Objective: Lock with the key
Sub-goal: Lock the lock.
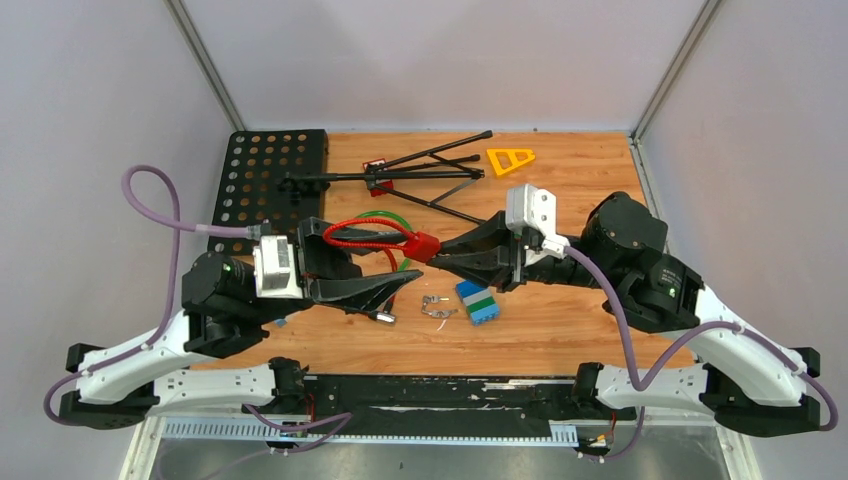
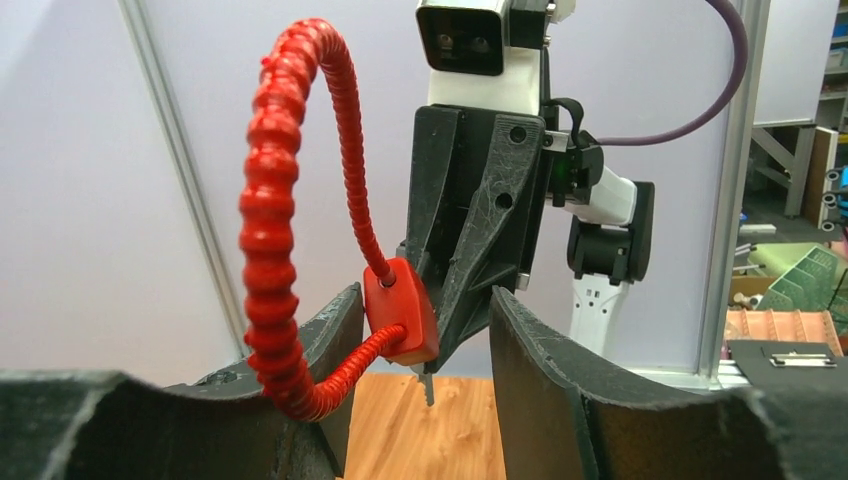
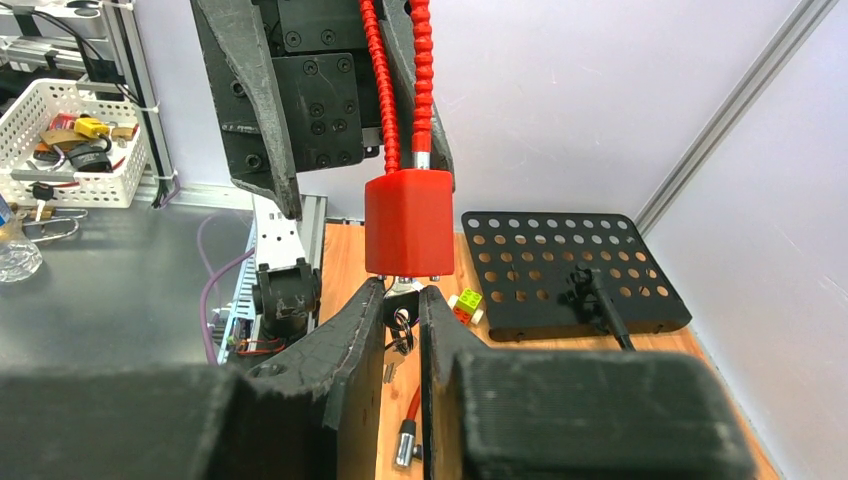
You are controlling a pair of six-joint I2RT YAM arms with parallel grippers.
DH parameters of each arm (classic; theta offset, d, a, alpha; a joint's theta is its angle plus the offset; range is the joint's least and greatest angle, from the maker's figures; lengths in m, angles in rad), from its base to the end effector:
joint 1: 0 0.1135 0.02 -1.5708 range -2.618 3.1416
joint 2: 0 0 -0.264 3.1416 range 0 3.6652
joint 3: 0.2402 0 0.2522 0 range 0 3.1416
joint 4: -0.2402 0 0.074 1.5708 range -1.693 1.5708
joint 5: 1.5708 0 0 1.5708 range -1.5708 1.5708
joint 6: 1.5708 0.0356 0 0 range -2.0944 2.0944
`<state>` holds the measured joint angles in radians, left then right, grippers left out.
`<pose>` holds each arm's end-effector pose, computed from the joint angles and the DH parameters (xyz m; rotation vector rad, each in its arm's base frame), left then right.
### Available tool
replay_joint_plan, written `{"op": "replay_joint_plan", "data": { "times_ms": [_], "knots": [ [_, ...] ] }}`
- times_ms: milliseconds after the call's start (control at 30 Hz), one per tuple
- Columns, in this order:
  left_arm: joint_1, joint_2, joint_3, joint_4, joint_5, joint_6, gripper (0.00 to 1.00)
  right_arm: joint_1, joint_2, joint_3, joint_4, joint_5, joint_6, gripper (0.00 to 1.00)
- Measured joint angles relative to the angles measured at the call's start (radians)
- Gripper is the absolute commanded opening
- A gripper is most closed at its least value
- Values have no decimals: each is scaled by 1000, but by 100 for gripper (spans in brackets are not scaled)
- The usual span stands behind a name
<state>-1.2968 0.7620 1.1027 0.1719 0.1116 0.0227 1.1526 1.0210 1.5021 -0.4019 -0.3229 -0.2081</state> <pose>0.0328 -0.1312 0.4878 0.7801 0.8290 -1.2036 0.0623 0.1680 0.5137 -1.1914 1.0364 0.9913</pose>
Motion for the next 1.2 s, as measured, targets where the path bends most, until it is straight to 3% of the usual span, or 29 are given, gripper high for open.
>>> {"op": "replay_joint_plan", "data": {
  "times_ms": [300, 467, 633, 733, 867, 1000, 1200],
  "knots": [
    [-4, 24, -13, 27, -18, -14, 47, 0, 5, -6, 3, -5, 0, 0],
    [-3, 29, -18, 39, -35, -24, 28, 0, 5, -16, 3, -18, 0, 0],
    [-4, 32, -18, 49, -40, -43, 0, 0, 1, -25, 22, -18, -3, 0],
    [-4, 34, -18, 48, -38, -48, 0, 0, -7, -37, 32, -14, -5, 1],
    [-4, 40, -18, 43, -35, -45, 0, 0, -21, -52, 32, 7, -14, 14],
    [-4, 41, -17, 30, -39, -41, 0, 0, -38, -74, 30, 17, -28, 37],
    [-4, 41, -10, -51, -45, -11, 0, 0, -66, -64, -17, 58, -92, 46]
  ]
}}
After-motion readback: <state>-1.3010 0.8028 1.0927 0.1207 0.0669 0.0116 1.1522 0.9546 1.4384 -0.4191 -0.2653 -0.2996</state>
